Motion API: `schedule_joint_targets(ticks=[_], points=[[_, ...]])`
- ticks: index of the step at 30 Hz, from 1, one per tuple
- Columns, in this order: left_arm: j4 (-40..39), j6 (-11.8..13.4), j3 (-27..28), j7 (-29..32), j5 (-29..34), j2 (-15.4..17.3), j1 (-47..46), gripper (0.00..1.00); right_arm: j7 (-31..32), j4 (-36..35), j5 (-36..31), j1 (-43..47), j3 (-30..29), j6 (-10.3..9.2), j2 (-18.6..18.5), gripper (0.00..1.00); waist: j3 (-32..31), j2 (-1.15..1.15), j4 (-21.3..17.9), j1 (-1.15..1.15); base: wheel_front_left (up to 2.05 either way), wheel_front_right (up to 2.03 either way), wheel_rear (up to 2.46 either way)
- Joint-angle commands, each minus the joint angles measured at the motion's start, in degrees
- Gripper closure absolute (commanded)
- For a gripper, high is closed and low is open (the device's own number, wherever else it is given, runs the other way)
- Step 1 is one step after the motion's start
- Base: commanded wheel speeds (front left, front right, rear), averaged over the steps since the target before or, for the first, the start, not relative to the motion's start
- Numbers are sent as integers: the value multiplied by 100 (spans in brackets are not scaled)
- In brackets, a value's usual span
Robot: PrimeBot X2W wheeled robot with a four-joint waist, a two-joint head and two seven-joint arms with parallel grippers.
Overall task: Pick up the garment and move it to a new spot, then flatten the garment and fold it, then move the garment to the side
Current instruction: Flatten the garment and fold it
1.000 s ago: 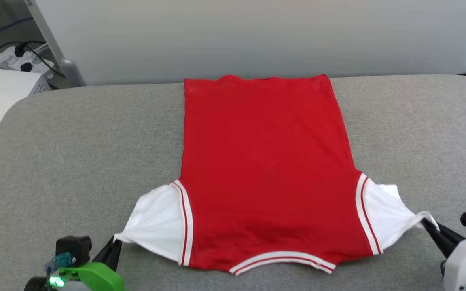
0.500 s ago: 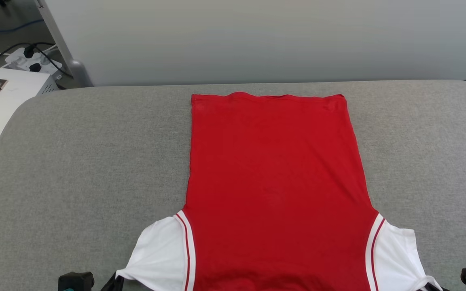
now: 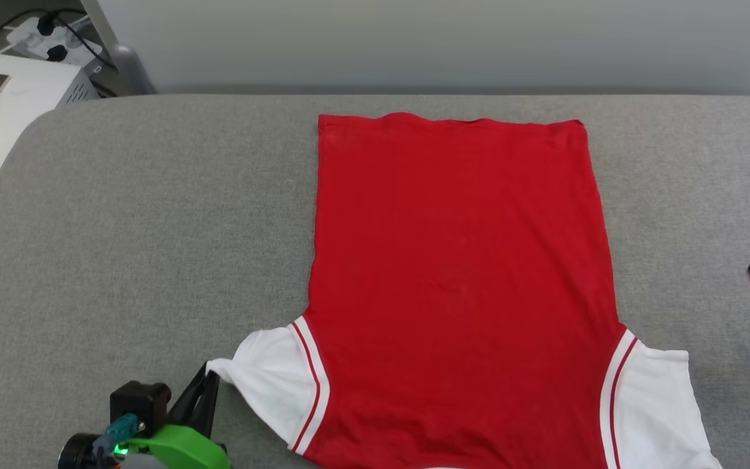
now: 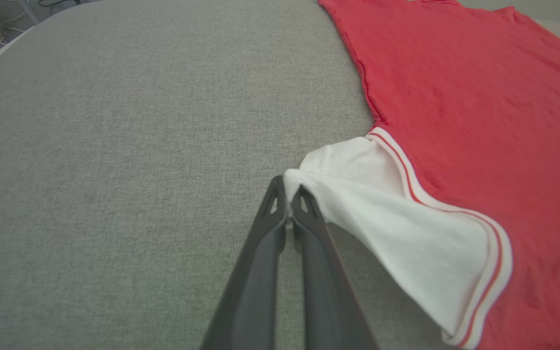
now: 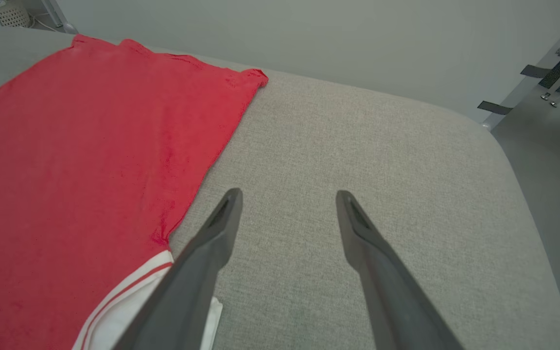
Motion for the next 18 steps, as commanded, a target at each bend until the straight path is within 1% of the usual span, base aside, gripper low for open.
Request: schedule_joint_targets(ticks=[1, 3, 5, 8, 10, 12, 14, 15, 17, 18], points=[[-78, 18, 35, -32, 141, -51, -187, 100, 109, -157, -54, -302, -156, -9, -77, 0, 333, 0, 214, 1, 0, 0, 0], [-210, 46, 62, -32, 308, -101, -342, 100, 331, -359, -28, -739, -369, -9, -123, 0, 561, 0, 333, 1, 0, 0, 0], [-327, 56, 48, -32, 436, -164, -494, 100, 624, -522, -65, -1229, -450, -9, -255, 0, 805, 0, 461, 1, 0, 0, 0], [-505, 79, 23, -32, 623, -270, -722, 100, 1219, -657, -128, -2132, -326, -9, -465, 0, 1193, 0, 647, 1, 0, 0, 0], [-627, 87, 38, -32, 722, -343, -836, 100, 1699, -599, -134, -2784, -152, -9, -525, 0, 1439, 0, 751, 1, 0, 0, 0], [-714, 105, 52, -32, 844, -396, -915, 100, 2339, -372, -84, -3417, 89, -9, -504, 0, 1637, 0, 848, 1, 0, 0, 0], [-799, 113, 62, -32, 952, -449, -982, 100, 3159, -68, 100, -4012, 319, -9, -420, 0, 1834, 0, 942, 1, 0, 0, 0], [-849, 117, 70, -32, 1004, -480, -1014, 100, 3682, 177, 206, -4310, 386, -9, -350, 0, 1938, 0, 993, 1, 0, 0, 0], [-944, 137, 87, -32, 1096, -543, -1073, 100, 4509, 605, 285, -4837, 427, -9, -206, 0, 2119, 0, 1092, 1, 0, 0, 0], [-985, 142, 90, -32, 1137, -573, -1100, 100, 4777, 774, 275, -5037, 425, -9, -133, 0, 2183, 0, 1132, 1, 0, 0, 0]])
